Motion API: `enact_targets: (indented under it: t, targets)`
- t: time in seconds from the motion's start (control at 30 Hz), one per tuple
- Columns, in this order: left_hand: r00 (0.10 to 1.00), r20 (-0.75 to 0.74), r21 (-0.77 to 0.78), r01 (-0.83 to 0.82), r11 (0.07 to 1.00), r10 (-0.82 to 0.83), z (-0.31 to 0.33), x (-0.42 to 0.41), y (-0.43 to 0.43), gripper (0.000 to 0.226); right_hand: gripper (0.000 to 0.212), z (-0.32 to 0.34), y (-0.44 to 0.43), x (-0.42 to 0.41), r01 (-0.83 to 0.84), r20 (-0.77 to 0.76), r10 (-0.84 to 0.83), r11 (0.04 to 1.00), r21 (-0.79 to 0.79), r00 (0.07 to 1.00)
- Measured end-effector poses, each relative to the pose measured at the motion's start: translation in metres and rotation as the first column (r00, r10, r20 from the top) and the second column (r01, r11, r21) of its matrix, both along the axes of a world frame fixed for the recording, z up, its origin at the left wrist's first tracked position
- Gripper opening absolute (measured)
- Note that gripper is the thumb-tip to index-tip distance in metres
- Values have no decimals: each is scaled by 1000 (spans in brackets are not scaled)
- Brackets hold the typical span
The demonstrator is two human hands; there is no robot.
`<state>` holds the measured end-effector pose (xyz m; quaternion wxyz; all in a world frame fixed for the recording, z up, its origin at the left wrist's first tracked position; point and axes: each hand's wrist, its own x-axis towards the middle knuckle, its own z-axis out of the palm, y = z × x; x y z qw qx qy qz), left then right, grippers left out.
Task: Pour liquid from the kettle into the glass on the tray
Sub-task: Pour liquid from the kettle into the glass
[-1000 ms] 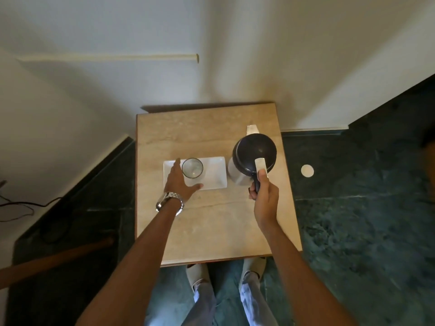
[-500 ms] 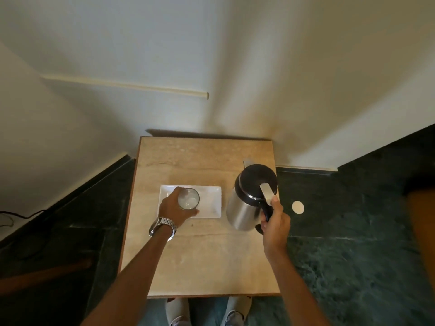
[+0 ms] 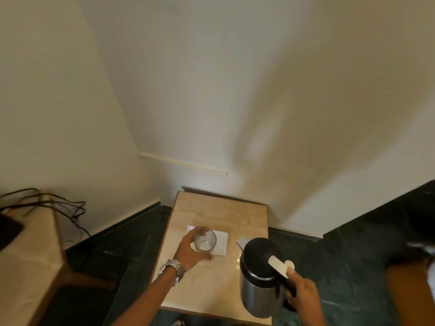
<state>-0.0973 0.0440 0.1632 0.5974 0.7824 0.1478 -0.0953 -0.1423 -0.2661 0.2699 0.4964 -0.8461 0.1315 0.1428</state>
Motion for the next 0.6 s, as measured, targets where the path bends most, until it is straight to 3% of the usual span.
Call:
enact_targets:
  t: [0.23,0.47,0.6]
  targets:
    - [989,52,-16,137,990,-136,86,-43,-18,76,55,90,7,-15,-149,86,140,981,120,986]
    - [986,111,15,122,992,-123,100,-62,-25,69,58,105,18,-7,-321,89,324,946,-43,942]
    - [991,78,12,109,994,-110,90,-74,-18,74,70,103,23,5,-396,52,405,909,-132,913]
